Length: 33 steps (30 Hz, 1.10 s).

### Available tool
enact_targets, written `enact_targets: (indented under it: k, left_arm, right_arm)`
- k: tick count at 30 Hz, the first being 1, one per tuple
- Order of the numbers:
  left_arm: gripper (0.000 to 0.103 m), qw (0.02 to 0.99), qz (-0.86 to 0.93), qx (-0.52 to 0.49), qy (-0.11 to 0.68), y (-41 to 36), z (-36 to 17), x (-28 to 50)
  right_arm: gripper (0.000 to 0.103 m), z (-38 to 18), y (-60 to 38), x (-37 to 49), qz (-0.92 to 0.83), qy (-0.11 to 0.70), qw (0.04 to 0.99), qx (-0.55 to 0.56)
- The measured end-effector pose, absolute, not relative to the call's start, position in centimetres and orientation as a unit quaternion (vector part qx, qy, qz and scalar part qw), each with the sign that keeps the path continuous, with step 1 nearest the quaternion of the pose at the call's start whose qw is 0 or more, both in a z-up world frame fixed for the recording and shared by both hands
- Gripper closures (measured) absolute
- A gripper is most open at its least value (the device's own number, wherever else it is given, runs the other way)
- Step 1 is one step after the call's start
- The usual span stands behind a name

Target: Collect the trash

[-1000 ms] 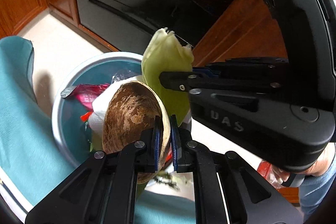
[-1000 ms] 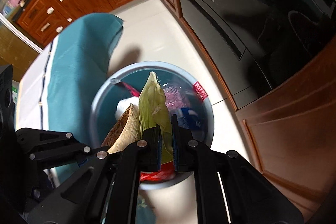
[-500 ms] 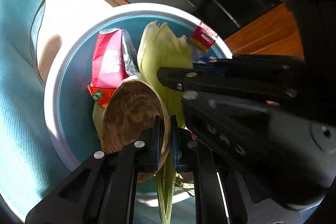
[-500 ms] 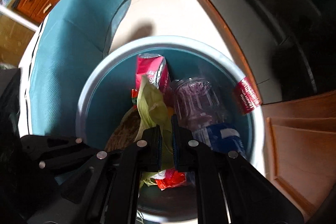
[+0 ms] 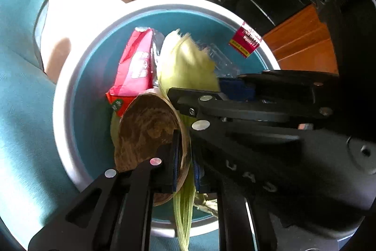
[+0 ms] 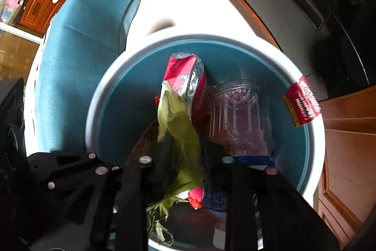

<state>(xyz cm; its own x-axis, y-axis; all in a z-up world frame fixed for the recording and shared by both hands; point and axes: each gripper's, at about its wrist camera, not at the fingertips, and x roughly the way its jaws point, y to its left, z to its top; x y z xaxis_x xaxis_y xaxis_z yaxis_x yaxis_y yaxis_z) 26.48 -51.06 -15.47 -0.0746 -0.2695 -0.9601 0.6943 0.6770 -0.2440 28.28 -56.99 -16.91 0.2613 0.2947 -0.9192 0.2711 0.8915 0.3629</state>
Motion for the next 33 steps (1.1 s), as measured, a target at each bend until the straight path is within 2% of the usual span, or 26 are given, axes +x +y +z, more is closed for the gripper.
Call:
enact_targets:
  k: [1,2,3,5,7,11,14,21,23,29,33]
  left_arm:
    - [0.089,0.662,-0.368,0.169,0.631,-50.2,-15.0,26.4]
    - [0.082,0.664,-0.369,0.168,0.628,-50.1,-14.4,26.2]
    - [0.077,0.666,-0.375,0.164,0.623,-49.9,-13.7,26.1]
    - [0.067,0.675,-0.379,0.164,0.611,-49.6,-12.9,26.1]
    - [0.055,0.683,-0.387,0.167,0.596,-49.4,-11.6,25.5]
    - [0.049,0.691,-0.397,0.169,0.579,-49.4,-9.3,24.3]
    - [0.045,0.702,-0.404,0.170,0.562,-48.4,-7.1,23.2]
    - [0.040,0.736,-0.400,0.192,0.512,-47.4,-3.5,21.0]
    - [0.032,0.749,-0.393,0.199,0.495,-46.5,-2.3,19.9]
    - [0.019,0.787,-0.369,0.215,0.445,-43.9,1.2,17.1]
    - [0.019,0.796,-0.363,0.222,0.431,-42.0,2.5,15.4]
  right_arm:
    - [0.068,-16.7,-57.1,28.1,0.009,0.605,0.759,0.239]
    - [0.057,-16.4,-57.1,28.0,0.013,0.601,0.759,0.251]
    - [0.041,-16.0,-57.2,27.9,0.018,0.596,0.760,0.260]
    - [0.027,-14.8,-57.1,27.4,0.016,0.584,0.771,0.254]
    - [0.027,-13.5,-56.8,26.9,0.020,0.577,0.779,0.245]
    - [0.027,-11.6,-56.7,25.8,0.017,0.568,0.784,0.251]
    - [0.021,-10.6,-56.6,24.5,0.010,0.560,0.786,0.260]
    - [0.017,-6.7,-57.1,20.3,0.001,0.526,0.801,0.284]
    - [0.017,-5.5,-56.8,19.0,-0.003,0.515,0.808,0.284]
    - [0.014,-2.0,-55.5,15.0,-0.023,0.494,0.827,0.270]
    - [0.014,-0.5,-54.3,12.7,-0.048,0.489,0.830,0.262]
